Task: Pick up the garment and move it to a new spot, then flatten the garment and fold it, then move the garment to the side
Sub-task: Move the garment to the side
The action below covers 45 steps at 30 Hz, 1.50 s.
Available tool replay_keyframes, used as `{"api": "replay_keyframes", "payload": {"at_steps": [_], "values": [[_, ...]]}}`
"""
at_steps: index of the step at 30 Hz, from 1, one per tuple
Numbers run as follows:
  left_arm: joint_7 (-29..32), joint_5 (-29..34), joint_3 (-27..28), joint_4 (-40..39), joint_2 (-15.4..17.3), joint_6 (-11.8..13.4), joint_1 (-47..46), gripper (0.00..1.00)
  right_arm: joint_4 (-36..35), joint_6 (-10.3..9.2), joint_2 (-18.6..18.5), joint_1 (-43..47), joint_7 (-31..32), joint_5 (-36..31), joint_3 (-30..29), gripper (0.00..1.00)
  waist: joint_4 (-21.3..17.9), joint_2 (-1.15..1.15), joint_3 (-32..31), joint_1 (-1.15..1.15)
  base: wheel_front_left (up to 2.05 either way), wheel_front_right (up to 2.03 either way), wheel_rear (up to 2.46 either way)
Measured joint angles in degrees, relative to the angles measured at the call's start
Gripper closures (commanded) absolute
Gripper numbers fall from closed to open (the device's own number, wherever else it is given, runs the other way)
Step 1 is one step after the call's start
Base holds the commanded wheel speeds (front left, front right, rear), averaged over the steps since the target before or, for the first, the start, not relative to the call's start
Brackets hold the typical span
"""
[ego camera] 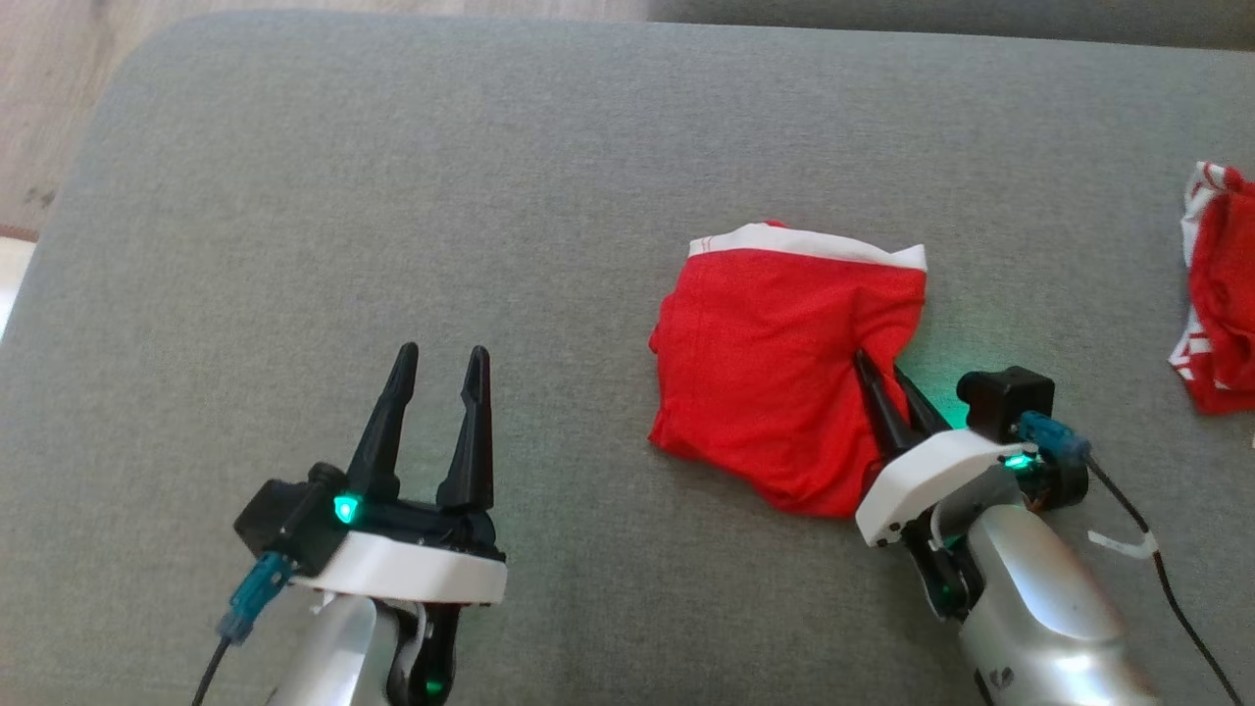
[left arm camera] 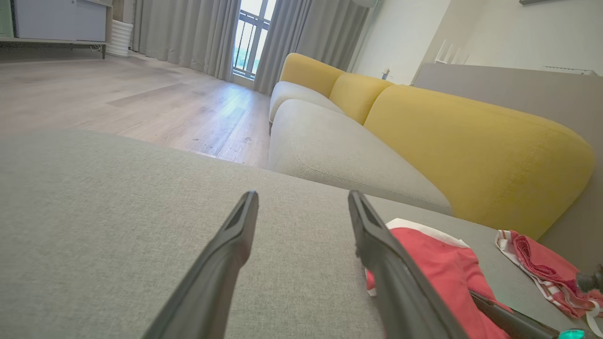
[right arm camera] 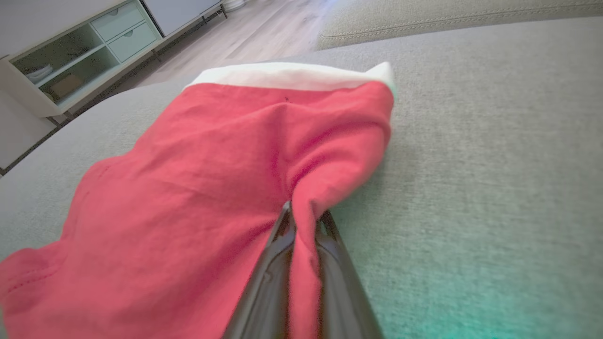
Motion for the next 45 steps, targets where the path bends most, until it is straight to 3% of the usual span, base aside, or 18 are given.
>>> {"api": "replay_keyframes", "payload": {"at_steps": [7, 15, 24, 34, 41, 45], "values": [[0.01, 0.0, 0.23, -0.2, 0.25, 0.0, 0.01, 0.0, -0.01, 0.0, 0.19, -0.44, -1.51, -7.35, -1.79, 1.0, -3.16, 0.0, -1.09, 0.0, 0.0, 0.0, 0.0], [0.01, 2.05, 0.01, -2.12, 2.15, 0.0, -0.63, 0.0, -4.26, 0.0, -1.6, -4.73, 1.27, -21.4, -3.88, 1.0, -8.86, 0.0, -0.84, 0.0, 0.0, 0.0, 0.0], [0.0, 2.07, -0.86, -3.55, 2.1, 0.0, -4.25, 0.0, -10.67, 0.0, -16.08, -9.78, 6.93, -22.39, 0.33, 1.0, -13.29, 0.0, 2.29, 0.0, 0.0, 0.0, 0.0], [0.0, 0.99, -2.81, -3.6, 1.78, 0.0, -7.19, 0.0, -12.22, 0.01, -33.34, -12.12, 11.26, -19.3, 1.42, 1.0, -12.43, 0.0, 7.53, 0.01, 0.0, 0.0, 0.0], [0.0, 0.49, -3.54, -3.55, 1.62, 0.0, -8.39, 0.0, -9.65, 0.01, -38.89, -12.15, 12.68, -20.06, -4.49, 1.0, -9.74, 0.0, 10.33, 0.0, 0.0, 0.0, 0.0], [0.0, 0.32, -3.65, -3.44, 1.52, 0.0, -9.05, 0.0, -8.91, 0.01, -39.53, -12.13, 14.01, -21.17, -7.13, 1.0, -8.6, 0.0, 11.46, 0.0, 0.0, 0.0, 0.0]]}}
